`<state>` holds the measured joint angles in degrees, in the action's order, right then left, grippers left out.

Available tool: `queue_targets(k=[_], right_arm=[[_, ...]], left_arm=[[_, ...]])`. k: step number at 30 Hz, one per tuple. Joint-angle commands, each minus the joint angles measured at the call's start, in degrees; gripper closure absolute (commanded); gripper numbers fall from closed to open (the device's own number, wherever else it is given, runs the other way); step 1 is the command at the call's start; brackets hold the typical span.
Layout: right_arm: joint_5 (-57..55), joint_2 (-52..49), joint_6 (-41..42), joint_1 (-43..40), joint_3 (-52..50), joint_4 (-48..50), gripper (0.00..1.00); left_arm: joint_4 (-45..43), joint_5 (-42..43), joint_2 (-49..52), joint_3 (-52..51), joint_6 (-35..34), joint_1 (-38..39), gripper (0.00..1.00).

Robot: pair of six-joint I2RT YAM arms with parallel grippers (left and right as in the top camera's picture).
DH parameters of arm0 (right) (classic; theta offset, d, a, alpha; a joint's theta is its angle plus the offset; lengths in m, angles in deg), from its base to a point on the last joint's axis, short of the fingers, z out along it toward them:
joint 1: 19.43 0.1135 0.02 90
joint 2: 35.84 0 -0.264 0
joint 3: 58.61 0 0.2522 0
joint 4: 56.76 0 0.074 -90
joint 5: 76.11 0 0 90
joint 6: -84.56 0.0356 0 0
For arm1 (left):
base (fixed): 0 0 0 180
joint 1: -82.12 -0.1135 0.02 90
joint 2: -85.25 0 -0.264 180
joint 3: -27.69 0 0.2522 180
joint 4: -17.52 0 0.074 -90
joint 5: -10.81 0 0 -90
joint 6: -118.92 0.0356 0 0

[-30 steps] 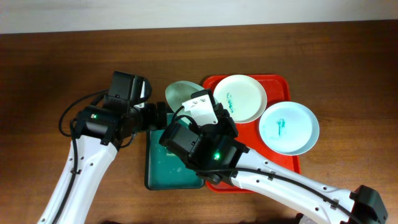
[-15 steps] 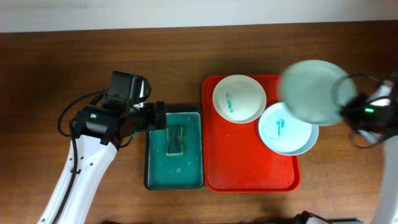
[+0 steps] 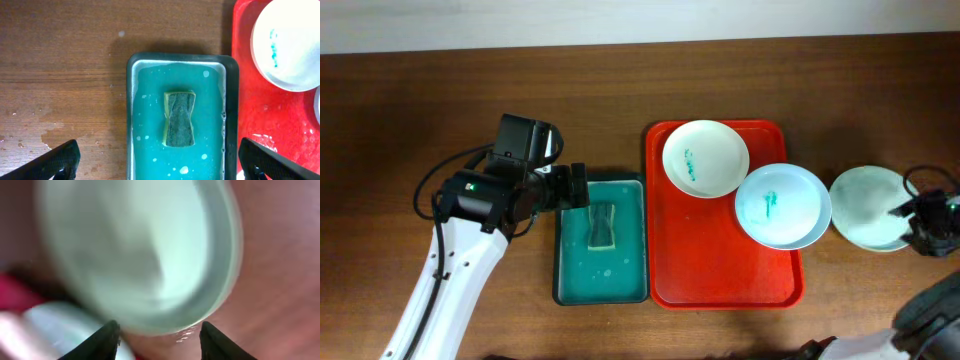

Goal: Clean dirty plates on tray and stack at the side
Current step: 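Carry the plate right and set it on the table beside the tray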

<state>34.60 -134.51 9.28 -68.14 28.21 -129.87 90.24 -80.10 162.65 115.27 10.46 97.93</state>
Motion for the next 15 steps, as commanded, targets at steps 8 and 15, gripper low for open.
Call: queue_targets(k=[8,15], right_arm=[[-20.2,2.6,-10.0,30.3,-5.9,11.3,0.39],[-15.0,-0.6,-9.7,30.3,-4.5,4.9,0.96]], left_arm=[[-0.1,-0.4,-0.4,0.7,0.1,-0.1,0.01],[-0.1,-0.4,-0.4,0.7,0.1,-0.1,0.01]])
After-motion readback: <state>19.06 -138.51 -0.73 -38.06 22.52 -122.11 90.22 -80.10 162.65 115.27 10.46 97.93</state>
